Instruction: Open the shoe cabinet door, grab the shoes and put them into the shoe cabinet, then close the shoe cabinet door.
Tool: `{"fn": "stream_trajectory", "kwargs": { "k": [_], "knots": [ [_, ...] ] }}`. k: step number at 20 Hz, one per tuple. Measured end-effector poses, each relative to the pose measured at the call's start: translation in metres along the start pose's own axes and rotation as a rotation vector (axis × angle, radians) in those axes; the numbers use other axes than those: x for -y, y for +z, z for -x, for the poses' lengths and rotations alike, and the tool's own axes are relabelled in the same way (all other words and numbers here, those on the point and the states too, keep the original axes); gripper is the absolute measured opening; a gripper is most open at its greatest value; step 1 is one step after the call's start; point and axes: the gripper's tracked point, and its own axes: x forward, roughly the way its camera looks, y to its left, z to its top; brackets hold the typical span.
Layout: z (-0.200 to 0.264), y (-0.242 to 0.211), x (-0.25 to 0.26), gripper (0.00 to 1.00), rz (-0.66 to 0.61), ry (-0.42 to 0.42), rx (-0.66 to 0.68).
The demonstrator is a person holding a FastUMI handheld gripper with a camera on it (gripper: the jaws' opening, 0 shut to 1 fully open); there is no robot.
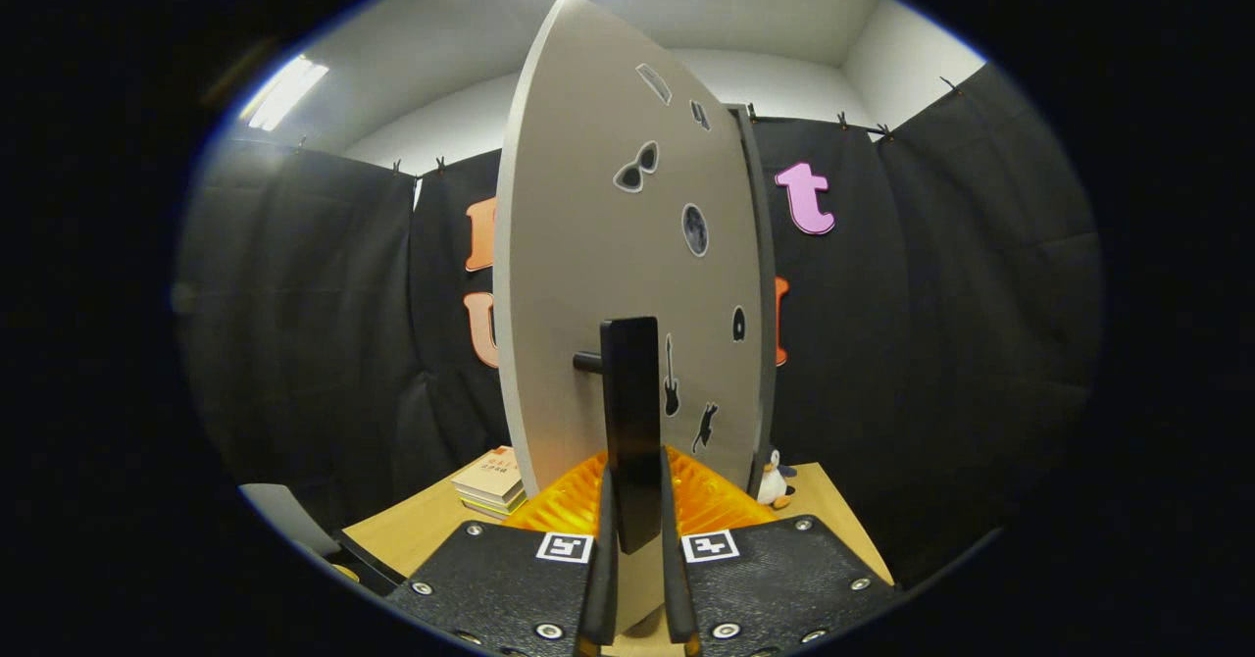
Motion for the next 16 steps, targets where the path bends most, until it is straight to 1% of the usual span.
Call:
{"fn": "stream_trajectory", "kwargs": {
  "k": [3,5,9,12,16],
  "knots": [
    [0.011,0.001,0.034,0.19,0.008,-0.027,0.013],
    [0.011,0.002,0.04,0.18,0.007,-0.035,0.012],
    [0.028,-0.001,0.077,0.18,0.026,-0.058,0.01],
    [0.034,0.0,0.096,0.18,0.044,-0.092,0.006],
    [0.043,0.002,0.119,0.17,0.072,-0.16,0.007]
  ]
}}
